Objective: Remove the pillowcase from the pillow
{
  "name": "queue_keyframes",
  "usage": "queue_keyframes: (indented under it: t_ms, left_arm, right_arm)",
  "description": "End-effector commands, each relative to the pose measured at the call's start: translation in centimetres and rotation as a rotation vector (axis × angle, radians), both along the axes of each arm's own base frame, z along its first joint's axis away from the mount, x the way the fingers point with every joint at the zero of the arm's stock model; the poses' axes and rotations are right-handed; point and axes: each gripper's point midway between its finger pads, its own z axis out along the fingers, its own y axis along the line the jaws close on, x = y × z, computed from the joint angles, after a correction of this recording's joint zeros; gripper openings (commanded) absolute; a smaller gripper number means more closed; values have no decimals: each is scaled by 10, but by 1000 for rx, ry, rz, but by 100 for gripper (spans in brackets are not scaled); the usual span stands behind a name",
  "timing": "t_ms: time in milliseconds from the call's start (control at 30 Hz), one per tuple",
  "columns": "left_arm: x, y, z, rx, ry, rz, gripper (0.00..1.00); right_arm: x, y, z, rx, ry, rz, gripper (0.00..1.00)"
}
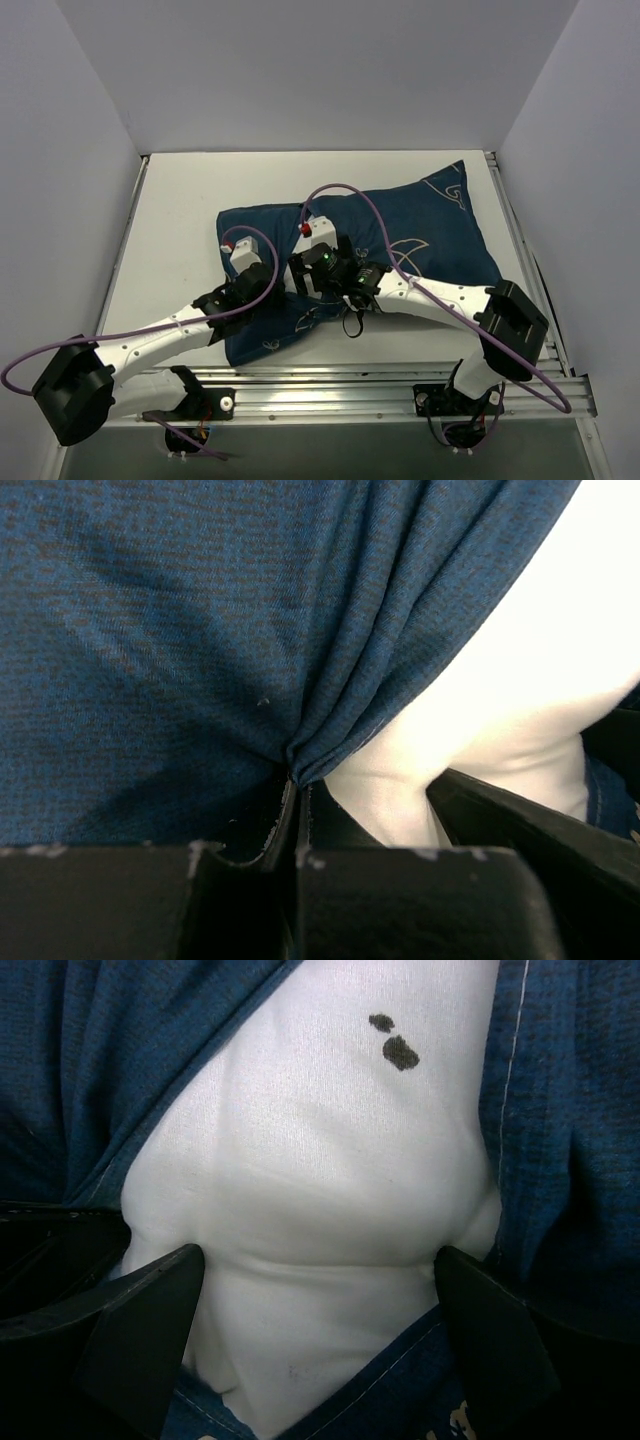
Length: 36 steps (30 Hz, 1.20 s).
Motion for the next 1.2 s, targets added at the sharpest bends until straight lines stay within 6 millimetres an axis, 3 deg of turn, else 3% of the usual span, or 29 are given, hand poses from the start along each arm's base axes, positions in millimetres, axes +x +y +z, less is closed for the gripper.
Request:
queue_keyframes:
  t_ms: [0,67,267,433,533,733,867,967,1000,1100,1167]
  left_arm:
    - [-17,0,-29,46,86,-51,2]
    - [-17,-1,-31,44,86,-50,2]
    - [-16,-5,-31,31,83,-56,2]
    - [-17,-5,-31,24,82,-58,2]
    - [-17,-5,-30,20,81,-58,2]
    - [-19,-2,-26,13,74,-55,2]
    - [-21,0,-26,12,75,-53,2]
    - [-22,-1,-24,9,72,-56,2]
    - [-22,0,-23,8,71,-55,2]
    - [-22,-1,-16,1,66,-62,2]
    - [-21,-4,-6,-8,56,-69,2]
  right_arm:
    - [-26,22,-3,49,81,61,94]
    - [-23,22,10,66,58,57,94]
    - [-27,23,25,63,30,61,93]
    - [-27,22,14,35,29,55,93]
    - [-27,22,-6,3,46,59,94]
    - [-24,4,-81,-150,110,12,95]
    - [-19,-8,-112,-198,149,-23,90]
    - [-17,-15,-126,-237,169,-29,67]
    - [-16,-16,-128,-245,170,-30,40]
    - [-7,-20,-125,-241,166,-48,0]
    - [3,-25,-112,-215,151,-75,0]
